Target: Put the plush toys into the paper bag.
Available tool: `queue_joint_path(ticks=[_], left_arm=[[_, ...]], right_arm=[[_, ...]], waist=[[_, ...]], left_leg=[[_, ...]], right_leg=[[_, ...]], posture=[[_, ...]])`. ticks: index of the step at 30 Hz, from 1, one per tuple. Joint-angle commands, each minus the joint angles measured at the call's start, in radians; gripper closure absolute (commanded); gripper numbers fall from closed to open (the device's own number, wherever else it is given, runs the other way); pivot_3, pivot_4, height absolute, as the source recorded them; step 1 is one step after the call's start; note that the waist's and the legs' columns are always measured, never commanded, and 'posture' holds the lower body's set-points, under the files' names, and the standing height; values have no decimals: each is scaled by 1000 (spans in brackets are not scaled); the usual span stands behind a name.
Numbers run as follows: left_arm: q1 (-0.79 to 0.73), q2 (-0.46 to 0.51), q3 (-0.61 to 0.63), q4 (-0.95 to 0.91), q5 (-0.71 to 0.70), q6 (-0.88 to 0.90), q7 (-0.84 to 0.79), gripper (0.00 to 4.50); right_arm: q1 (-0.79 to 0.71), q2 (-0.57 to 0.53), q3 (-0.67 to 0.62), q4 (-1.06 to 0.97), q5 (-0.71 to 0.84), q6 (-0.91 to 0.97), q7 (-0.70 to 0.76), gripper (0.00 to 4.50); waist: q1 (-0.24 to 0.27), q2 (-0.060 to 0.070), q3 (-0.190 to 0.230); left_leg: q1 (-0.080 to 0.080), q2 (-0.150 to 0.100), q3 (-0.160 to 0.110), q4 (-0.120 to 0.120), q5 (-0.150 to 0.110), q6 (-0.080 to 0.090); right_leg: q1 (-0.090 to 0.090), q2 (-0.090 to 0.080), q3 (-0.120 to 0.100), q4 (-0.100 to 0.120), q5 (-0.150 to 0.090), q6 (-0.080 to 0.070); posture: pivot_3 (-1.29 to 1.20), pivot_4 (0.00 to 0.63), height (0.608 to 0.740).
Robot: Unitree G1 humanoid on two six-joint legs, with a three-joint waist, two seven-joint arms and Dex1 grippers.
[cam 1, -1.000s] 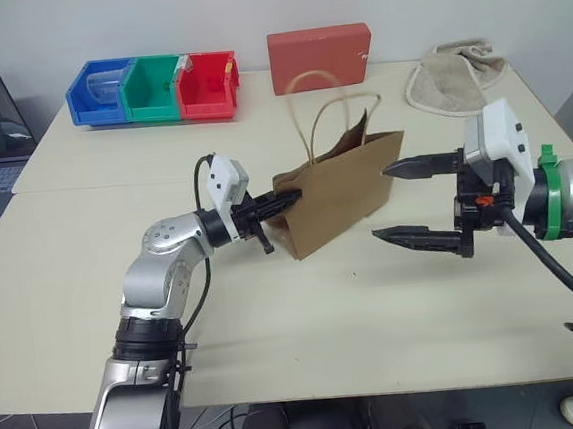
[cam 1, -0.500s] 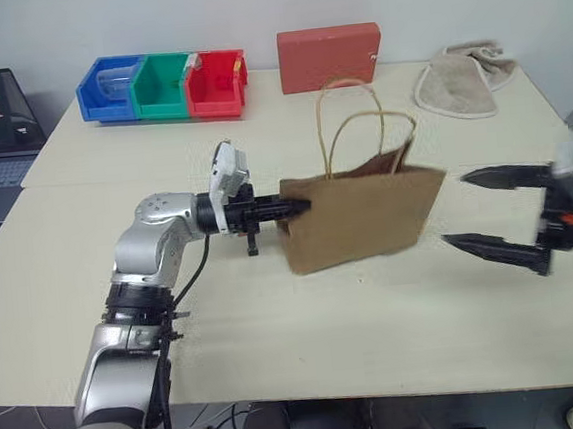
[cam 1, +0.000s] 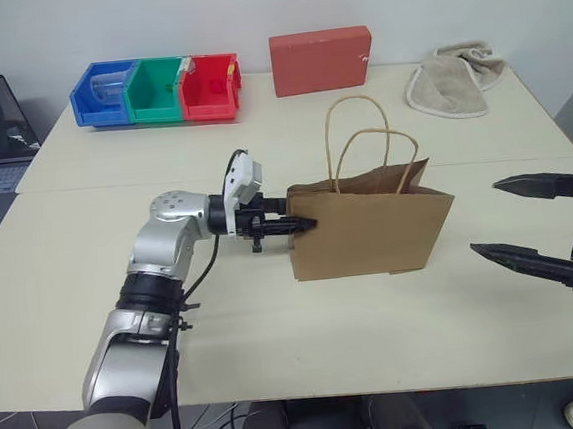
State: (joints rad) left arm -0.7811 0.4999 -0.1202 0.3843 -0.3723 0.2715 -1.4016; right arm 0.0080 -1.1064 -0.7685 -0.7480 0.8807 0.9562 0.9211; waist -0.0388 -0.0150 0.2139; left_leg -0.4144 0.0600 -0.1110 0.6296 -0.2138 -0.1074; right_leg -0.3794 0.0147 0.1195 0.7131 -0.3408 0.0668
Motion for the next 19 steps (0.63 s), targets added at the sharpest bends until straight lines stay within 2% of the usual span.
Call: queue_joint_path(ticks=[1,5,6,9,12,15,19], left_arm=[[48,79,54,-120,-14,39,24,1655],[88,126,72,-191,-19,65,47,360],[115,186,104,-238,4,72,73,44],[165,339,163,-342,30,119,107,14],[201,445,254,-409,-20,163,112,14],[232,499,307,-434,-44,198,122,14],[252,531,298,-439,-36,221,131,14]], right_arm=[[-29,-28,21,45,-2,-42,17,0],[-38,-47,49,82,-19,-70,39,0],[-44,-75,52,125,-45,-98,75,0],[-51,-143,49,240,-113,-170,174,0],[-75,-207,37,357,-156,-222,261,0],[-99,-245,43,423,-188,-261,322,0],[-158,-260,90,453,-183,-267,330,0]], waist=[[-4,0,0],[-3,0,0],[-1,0,0],[-7,-1,1],[-13,0,1],[-11,0,1],[-11,0,1]], left_leg=[[0,0,0,0,0,0],[0,0,0,0,0,0],[0,0,0,0,0,0],[0,1,1,0,0,0],[0,1,1,-1,0,0],[0,1,2,-1,0,0],[0,1,2,-1,0,0]], right_leg=[[0,0,0,0,0,0],[0,0,0,0,0,0],[0,0,0,0,0,0],[0,0,0,0,0,0],[-1,0,0,-1,0,0],[0,-1,0,-2,0,0],[0,-1,0,-2,0,0]], posture=[[0,150,740],[0,150,740],[0,150,740],[0,150,740],[0,150,740],[0,150,740],[0,150,740]])
